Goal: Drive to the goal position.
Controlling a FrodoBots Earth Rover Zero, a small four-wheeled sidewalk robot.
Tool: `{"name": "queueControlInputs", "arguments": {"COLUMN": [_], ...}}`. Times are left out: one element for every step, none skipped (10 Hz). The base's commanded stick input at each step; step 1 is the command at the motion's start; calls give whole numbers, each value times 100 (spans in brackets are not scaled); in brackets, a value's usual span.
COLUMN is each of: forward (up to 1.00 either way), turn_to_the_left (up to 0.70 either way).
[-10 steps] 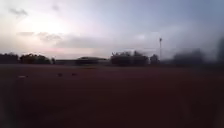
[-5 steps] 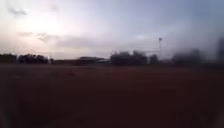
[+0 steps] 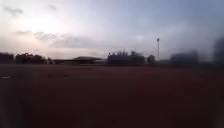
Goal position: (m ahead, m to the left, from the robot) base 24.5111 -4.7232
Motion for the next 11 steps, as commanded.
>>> {"name": "queueControlInputs", "arguments": {"forward": [70,70,70,70,70,70,70,70,70,70,70], "turn_to_the_left": [-33,-34,-32,-15,0,0,0,0,0,0,0]}}
